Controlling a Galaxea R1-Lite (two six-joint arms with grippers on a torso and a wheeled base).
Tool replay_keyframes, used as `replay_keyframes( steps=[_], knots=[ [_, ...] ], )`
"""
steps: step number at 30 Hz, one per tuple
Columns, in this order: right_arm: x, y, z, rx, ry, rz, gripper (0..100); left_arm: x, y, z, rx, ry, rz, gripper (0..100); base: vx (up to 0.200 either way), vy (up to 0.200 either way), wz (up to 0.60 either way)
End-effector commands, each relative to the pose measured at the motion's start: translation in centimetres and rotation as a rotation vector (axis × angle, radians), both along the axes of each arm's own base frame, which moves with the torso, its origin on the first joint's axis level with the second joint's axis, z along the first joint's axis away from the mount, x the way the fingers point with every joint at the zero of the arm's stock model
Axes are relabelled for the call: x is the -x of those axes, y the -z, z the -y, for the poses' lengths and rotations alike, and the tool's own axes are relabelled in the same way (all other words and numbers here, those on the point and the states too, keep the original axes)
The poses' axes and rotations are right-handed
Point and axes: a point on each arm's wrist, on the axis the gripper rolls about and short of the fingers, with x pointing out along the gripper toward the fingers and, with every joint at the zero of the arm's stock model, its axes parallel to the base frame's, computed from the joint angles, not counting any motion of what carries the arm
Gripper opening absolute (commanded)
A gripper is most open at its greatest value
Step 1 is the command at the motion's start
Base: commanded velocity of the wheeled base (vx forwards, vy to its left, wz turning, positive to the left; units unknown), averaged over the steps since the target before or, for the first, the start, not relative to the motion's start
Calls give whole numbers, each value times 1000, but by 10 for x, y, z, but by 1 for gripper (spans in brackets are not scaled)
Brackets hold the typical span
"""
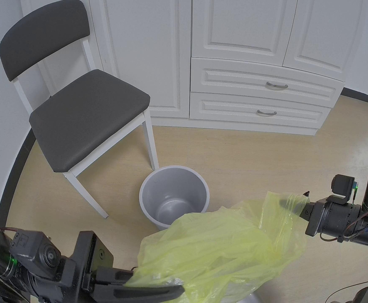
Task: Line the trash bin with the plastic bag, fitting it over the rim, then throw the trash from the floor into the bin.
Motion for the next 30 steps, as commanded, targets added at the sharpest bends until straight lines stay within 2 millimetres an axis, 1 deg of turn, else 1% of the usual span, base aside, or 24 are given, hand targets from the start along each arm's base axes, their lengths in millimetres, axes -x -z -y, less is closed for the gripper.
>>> replay_keyframes(
  steps=[1, 5, 16, 18, 21, 22, 23, 26, 27, 30],
  knots=[
    [2, -4, 1, -11, -1, 17, 0, -5, 4, 2, -16, -15, -12, 0, 0, 0, 0],
    [6, -7, 3, -20, -5, 35, 0, -13, 7, 5, -30, -42, -18, 0, 0, 0, 0],
    [11, -11, 4, -6, -23, 69, 0, -14, 7, 4, -31, -51, -15, 0, 0, 0, 0],
    [15, -14, 0, -10, -55, 89, 0, -17, 7, 2, -31, -69, -14, 0, 0, 0, 0],
    [10, -26, -8, -24, -76, 117, 0, -23, 6, 1, -30, -98, -18, 0, 0, 0, 0],
    [10, -26, -8, -24, -76, 117, 0, -23, 6, 1, -30, -98, -18, 0, 0, 0, 0],
    [5, -34, -13, -18, -72, 148, 0, -27, 7, 0, -32, -114, -18, 0, 0, 0, 0],
    [-5, -47, -20, 6, -42, 203, 0, -34, 6, 1, -30, -136, -18, 0, 0, 0, 0],
    [-5, -47, -20, 6, -42, 203, 0, -34, 6, 1, -30, -136, -18, 0, 0, 0, 0],
    [-10, -59, -29, -5, -36, 241, 0, -40, 7, 1, -34, -156, -24, 0, 0, 0, 0]
  ],
)
